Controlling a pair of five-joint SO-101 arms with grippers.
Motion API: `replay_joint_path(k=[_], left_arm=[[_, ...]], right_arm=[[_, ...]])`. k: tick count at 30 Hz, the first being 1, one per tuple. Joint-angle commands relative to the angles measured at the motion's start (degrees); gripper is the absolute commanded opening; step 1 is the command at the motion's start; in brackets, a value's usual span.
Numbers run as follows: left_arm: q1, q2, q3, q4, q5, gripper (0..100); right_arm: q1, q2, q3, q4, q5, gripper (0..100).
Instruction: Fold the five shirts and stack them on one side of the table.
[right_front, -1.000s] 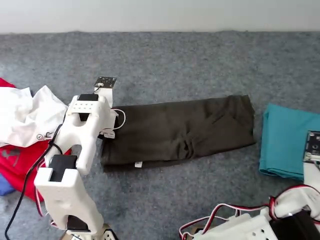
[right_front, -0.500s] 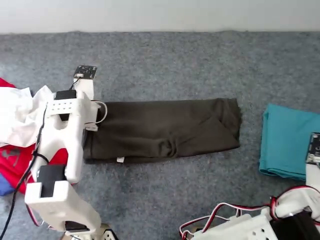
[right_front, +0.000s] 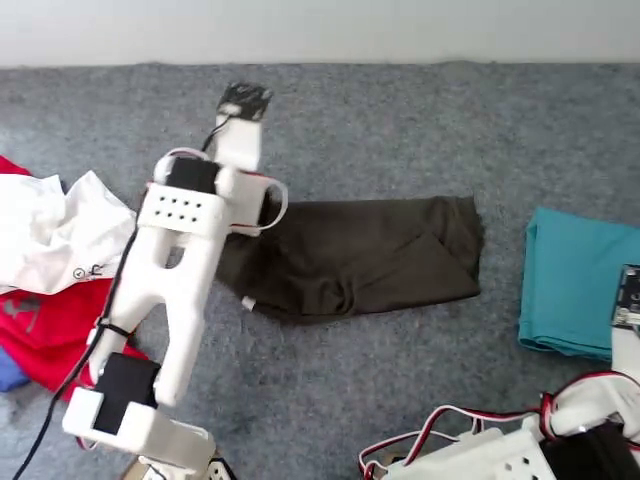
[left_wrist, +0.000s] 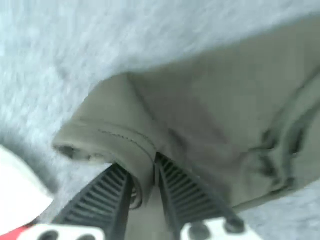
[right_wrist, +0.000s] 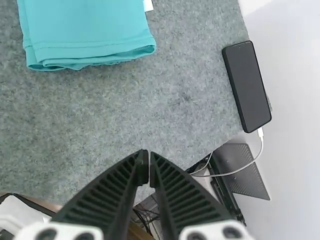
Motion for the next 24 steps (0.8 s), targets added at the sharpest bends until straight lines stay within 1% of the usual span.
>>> replay_joint_path(k=[1, 6, 10, 13, 17, 24], left_arm=[[6.2, -2.9, -6.9, 0.6, 1.0, 1], [14.3, -2.9, -9.9, -0.4, 0.8, 1], [20.0, -2.8, -10.0, -3.7, 0.6, 1], [23.1, -1.0, -10.3, -7.4, 0.5, 1], [24.4, 5.8, -14.8, -9.2, 0.7, 1], [24.9, 20.9, -30.4, -8.7, 0.9, 1]], right_arm=[[0.3, -0.6, 0.0, 1.7, 0.4, 1.5], [0.3, -0.5, 0.0, 1.7, 0.4, 1.5], [0.3, -0.6, 0.0, 1.8, 0.4, 1.5], [0.4, -0.6, 0.0, 1.9, 0.4, 1.5], [0.5, -0.6, 0.0, 1.9, 0.4, 1.5], [0.6, -0.6, 0.0, 1.9, 0.4, 1.5]])
